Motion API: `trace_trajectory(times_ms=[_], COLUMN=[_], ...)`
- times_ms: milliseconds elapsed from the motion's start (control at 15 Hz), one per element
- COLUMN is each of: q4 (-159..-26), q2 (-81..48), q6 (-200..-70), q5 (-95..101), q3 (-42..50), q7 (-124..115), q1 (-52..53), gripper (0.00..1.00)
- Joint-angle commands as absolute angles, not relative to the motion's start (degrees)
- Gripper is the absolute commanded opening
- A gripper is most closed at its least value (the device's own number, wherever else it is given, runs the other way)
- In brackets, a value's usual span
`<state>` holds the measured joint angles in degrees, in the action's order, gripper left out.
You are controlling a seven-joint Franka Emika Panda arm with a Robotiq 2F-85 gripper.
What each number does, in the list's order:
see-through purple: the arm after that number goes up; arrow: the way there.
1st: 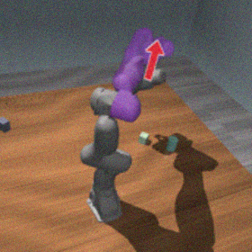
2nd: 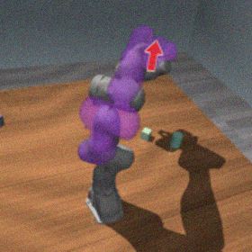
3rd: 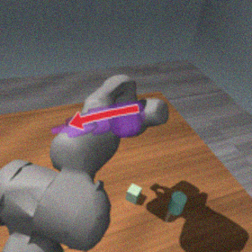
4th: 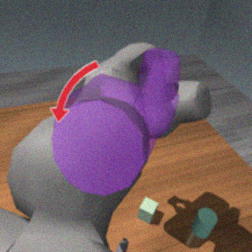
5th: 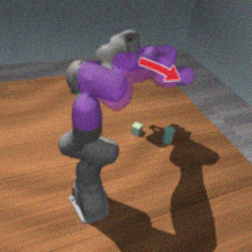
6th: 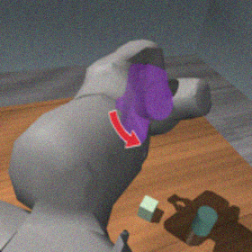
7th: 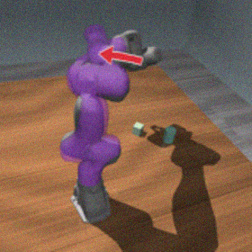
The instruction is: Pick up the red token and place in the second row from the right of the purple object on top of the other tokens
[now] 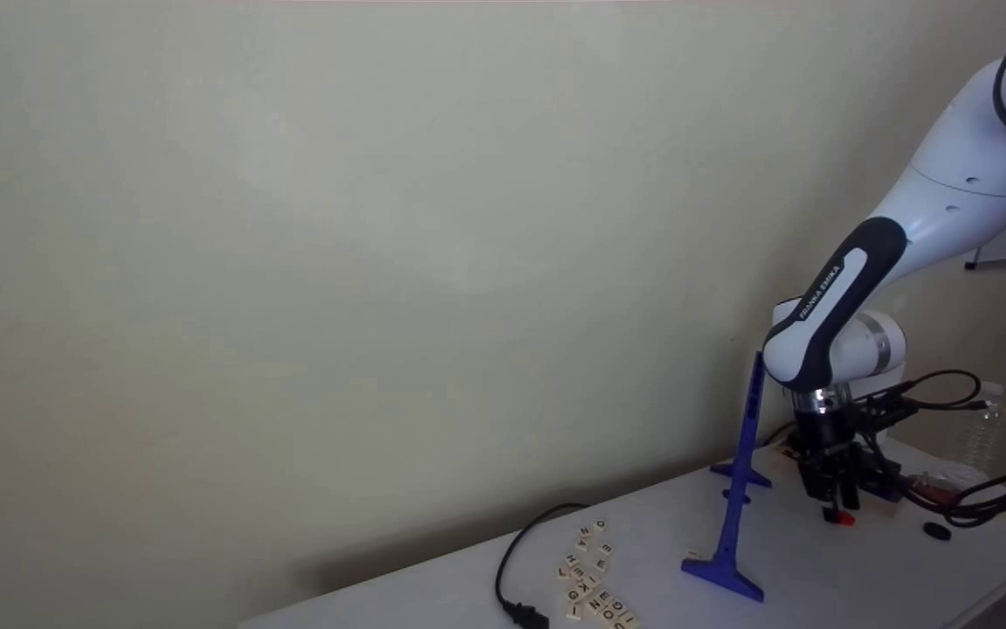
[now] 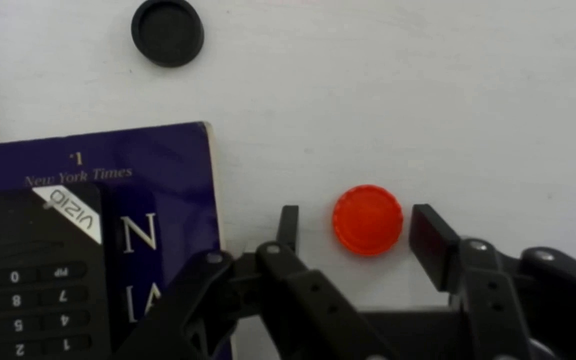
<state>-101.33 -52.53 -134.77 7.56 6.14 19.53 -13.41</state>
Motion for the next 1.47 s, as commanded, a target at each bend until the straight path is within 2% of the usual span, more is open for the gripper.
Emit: trace_trajectory(times_ms=[0,200,667,1400], q4=[-99.1,-98.6,-103.2,-127.6], q2=[-54.3,-54.2,-50.6,-34.1], q6=[-132.7,-131.6,-135.1,-158.8], q5=[9.2,9.7,9.7,11.7], q3=[6.1,6.1,5.5,7.5], q7=[19.3,19.0,19.7,19.9], q1=[-12.8,-12.2,-12.1,-12.6], gripper=[0.29,0.1,0.1,0.1])
